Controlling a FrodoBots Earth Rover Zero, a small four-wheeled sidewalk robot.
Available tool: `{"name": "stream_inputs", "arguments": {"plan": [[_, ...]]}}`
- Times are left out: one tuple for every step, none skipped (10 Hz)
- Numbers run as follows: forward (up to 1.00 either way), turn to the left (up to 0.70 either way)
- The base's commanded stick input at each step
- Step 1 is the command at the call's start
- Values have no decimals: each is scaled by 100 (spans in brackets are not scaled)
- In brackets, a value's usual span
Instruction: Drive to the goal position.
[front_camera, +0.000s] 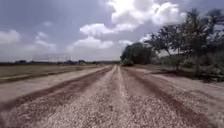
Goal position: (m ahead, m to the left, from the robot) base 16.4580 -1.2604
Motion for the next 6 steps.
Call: {"name": "stream_inputs", "arguments": {"plan": [[100, 0], [100, 0], [100, 0], [100, 0], [100, 0], [100, 0]]}}
